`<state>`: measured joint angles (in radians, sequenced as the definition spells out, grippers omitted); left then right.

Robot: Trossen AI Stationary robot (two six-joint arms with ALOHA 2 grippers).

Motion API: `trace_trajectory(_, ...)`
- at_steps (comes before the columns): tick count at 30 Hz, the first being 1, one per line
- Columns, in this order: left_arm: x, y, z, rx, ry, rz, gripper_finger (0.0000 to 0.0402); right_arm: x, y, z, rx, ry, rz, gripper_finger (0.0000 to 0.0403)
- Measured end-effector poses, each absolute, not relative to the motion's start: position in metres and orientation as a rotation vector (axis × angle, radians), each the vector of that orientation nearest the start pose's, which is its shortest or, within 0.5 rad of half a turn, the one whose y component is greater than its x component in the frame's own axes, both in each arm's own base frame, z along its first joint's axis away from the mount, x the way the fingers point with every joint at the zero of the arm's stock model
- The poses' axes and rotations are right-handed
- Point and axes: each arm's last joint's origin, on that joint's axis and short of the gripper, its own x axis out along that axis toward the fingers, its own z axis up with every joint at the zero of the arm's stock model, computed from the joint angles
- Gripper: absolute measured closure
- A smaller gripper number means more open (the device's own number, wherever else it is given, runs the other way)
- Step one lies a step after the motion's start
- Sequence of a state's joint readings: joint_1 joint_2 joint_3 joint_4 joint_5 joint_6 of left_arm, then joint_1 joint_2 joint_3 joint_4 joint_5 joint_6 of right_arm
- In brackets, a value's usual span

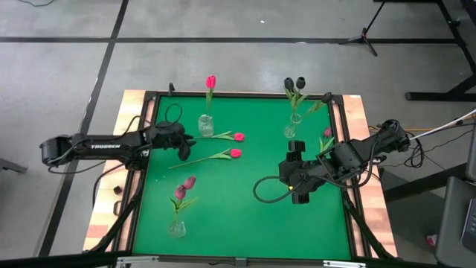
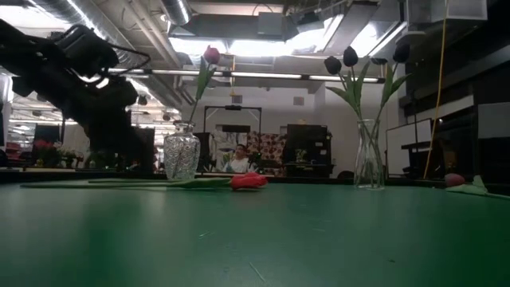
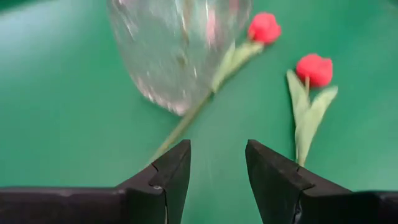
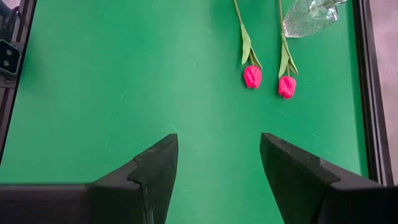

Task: Sort flowers into vase by color
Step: Put the top pink flower into the top left transparent vase

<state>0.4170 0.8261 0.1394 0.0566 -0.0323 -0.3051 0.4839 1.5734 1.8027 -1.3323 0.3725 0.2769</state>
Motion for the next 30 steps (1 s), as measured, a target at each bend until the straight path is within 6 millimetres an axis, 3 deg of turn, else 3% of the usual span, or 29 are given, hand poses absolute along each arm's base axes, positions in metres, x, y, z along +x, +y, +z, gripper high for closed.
trace_trajectory(10, 0.1358, 0.0606, 0.1237, -0.332, 0.638, 0.487, 0.0250, 0.2601, 0.1248, 0.3972, -0.224, 1.001, -0.029, 0.0176)
trace_trajectory(16, 0.1361, 0.0644, 0.1264, -0.234, 0.617, 0.583, 0.0250, 0.2601, 0.1248, 0.3972, -0.225, 1.001, -0.029, 0.0176)
trace_trajectory(30, 0.1384, 0.0648, 0.1285, -0.055, 0.638, 0.502, 0.0250, 0.2600, 0.1247, 0.3973, -0.225, 1.000, -0.030, 0.0176)
